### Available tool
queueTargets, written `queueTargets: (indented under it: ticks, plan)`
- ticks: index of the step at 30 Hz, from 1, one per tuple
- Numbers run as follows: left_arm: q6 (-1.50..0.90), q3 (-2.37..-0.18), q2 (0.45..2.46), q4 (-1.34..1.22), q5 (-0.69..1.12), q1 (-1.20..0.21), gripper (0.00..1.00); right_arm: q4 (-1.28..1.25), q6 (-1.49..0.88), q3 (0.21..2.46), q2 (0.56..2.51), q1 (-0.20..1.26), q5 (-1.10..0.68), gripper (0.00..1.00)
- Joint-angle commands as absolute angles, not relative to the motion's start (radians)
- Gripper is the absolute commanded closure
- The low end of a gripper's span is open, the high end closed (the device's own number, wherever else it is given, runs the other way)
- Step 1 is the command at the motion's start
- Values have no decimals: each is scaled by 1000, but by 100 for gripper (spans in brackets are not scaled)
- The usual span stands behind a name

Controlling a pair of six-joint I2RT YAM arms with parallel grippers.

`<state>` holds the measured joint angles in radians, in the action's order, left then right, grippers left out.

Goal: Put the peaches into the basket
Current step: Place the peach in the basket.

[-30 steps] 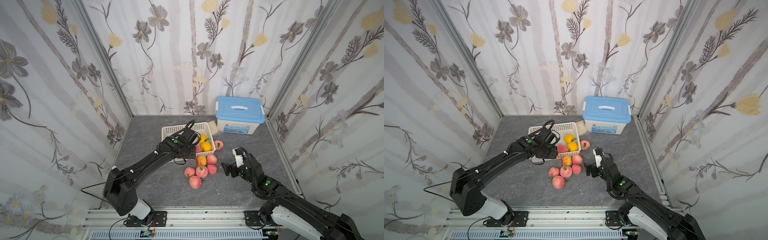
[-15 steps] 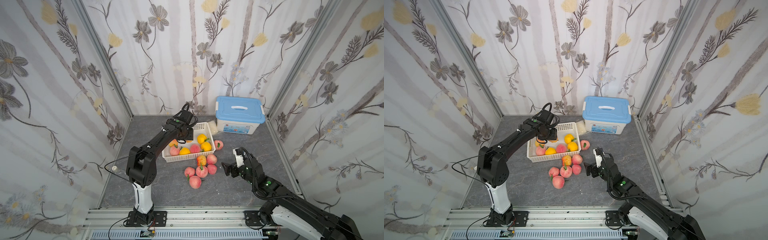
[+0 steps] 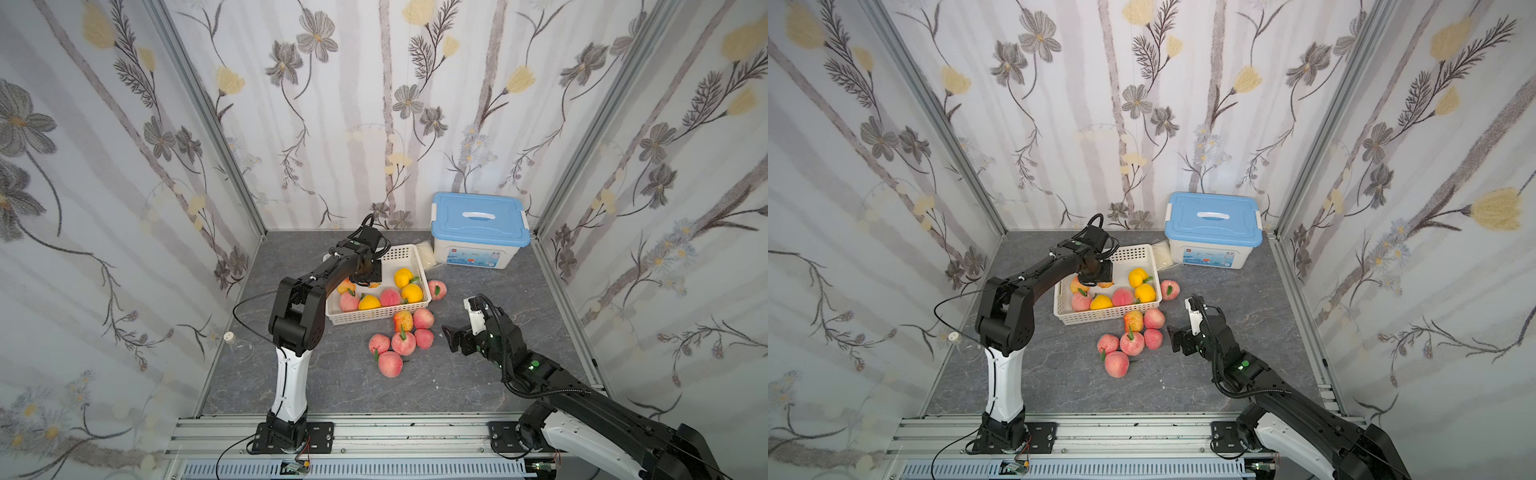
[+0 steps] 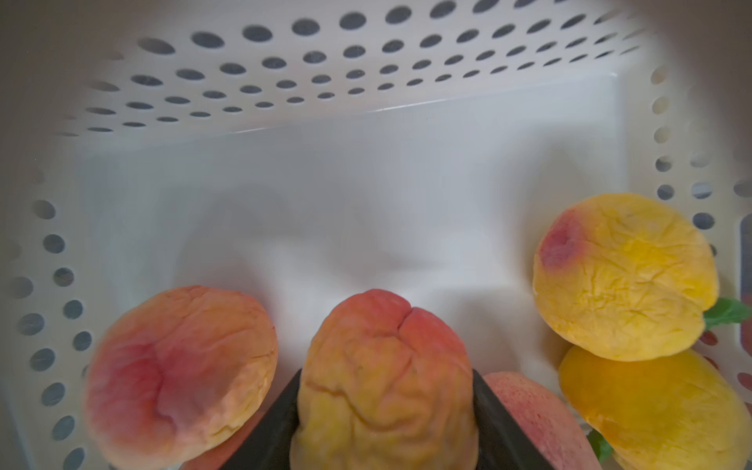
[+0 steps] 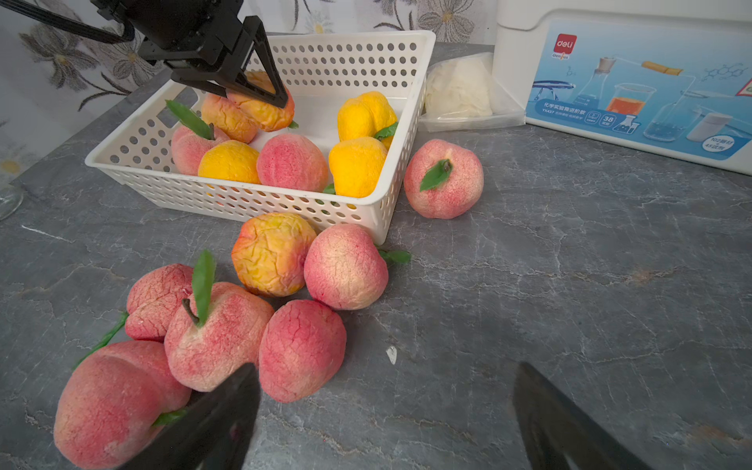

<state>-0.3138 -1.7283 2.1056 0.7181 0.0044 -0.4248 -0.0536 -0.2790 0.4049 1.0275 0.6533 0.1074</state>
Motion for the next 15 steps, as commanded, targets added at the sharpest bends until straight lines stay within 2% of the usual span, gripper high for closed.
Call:
queueTargets:
  ticks: [1, 5, 15]
  plan:
    - [-296, -1714, 2118, 685, 2, -423, 43, -109, -282, 413, 1031, 654, 99, 4]
    - [-298, -1701, 2134, 674, 11, -421, 42, -110, -282, 413, 1032, 654, 102, 4]
    - [-302, -1660, 2131, 651, 14, -422, 33, -110, -283, 415, 1038, 657, 101, 4]
